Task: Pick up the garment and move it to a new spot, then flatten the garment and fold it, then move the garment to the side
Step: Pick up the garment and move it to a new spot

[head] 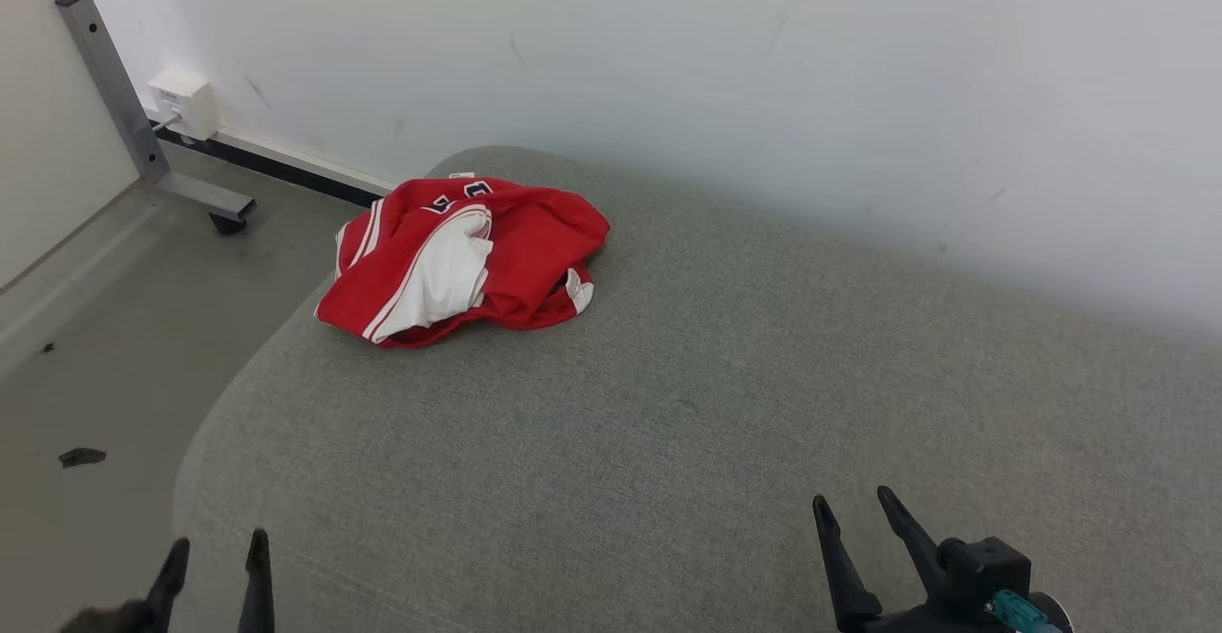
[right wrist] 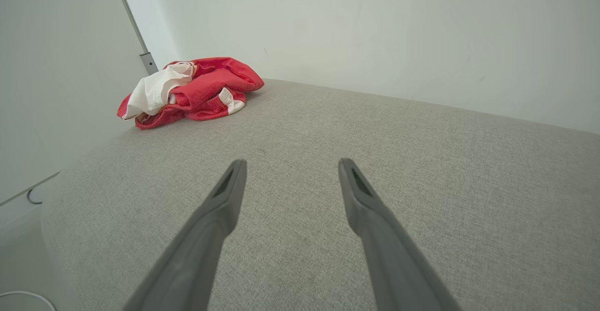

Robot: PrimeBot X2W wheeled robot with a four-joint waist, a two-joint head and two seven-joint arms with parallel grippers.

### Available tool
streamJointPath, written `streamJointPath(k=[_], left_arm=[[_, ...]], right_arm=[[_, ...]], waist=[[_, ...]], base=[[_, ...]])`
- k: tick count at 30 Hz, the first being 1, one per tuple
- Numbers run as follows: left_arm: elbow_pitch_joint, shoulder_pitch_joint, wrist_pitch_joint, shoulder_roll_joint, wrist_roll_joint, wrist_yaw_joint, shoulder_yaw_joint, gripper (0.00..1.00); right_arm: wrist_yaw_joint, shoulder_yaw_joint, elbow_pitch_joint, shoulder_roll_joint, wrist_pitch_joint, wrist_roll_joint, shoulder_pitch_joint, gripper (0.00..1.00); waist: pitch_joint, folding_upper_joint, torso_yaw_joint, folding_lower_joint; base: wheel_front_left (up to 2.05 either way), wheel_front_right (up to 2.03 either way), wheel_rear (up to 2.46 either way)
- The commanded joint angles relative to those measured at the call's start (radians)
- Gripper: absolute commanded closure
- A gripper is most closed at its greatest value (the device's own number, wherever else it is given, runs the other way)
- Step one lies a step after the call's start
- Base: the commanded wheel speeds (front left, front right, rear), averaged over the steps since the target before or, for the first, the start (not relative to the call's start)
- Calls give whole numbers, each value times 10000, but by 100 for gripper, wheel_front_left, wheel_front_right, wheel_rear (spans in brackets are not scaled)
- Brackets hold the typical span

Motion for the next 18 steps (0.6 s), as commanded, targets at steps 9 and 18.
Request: streamJointPath(k=[9,18], left_arm=[[1341,-3442,2575,564,-1489,-525,171,0],[2919,-7193,4198,1554,-2935,-666,948,0]], right_arm=[[8,171,-1304,-138,865,-740,-352,0],[8,683,-2922,-402,1649,-1060,-1622,0]], waist=[[1750,-1,-855,-1],[4312,-1,-2413,-1]], base=[[0,0,0],[0,0,0]])
